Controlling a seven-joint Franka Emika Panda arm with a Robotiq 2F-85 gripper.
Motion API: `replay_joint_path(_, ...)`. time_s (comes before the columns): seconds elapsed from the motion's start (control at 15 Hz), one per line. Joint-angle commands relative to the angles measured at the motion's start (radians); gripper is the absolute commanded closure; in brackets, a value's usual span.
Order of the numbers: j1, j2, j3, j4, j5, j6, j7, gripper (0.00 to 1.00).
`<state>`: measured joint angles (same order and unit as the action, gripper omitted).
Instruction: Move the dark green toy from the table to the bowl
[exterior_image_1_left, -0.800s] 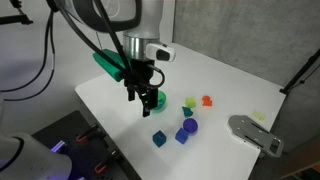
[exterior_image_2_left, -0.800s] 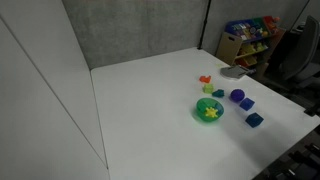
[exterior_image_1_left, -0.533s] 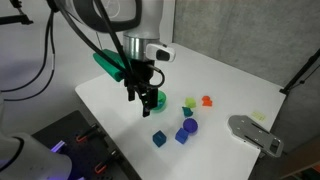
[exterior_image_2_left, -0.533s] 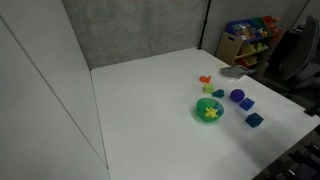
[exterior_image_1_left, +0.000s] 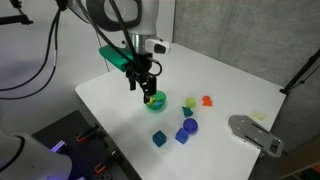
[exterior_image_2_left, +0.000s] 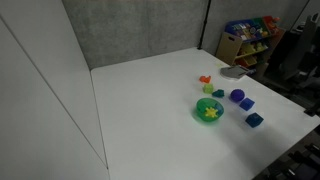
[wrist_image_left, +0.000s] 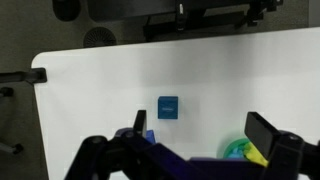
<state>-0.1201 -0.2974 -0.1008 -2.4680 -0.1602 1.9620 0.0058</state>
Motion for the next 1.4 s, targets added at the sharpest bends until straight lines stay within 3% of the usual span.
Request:
replay_joint_path(0.0,0.029,0.123,0.026,0.099,0.049,0.022,0.049,0.00)
replay_joint_path(0.8,0.059,0.573,0.049,0.461,0.172,0.225,0.036,0.00)
replay_joint_path(1.0,0.057,0.694,0.055,0.567,0.153,0.282,-0.018,0.00)
replay_joint_path(1.33,0.036,0.901,0.072,0.791,0.150,0.264,-0.157,0.00)
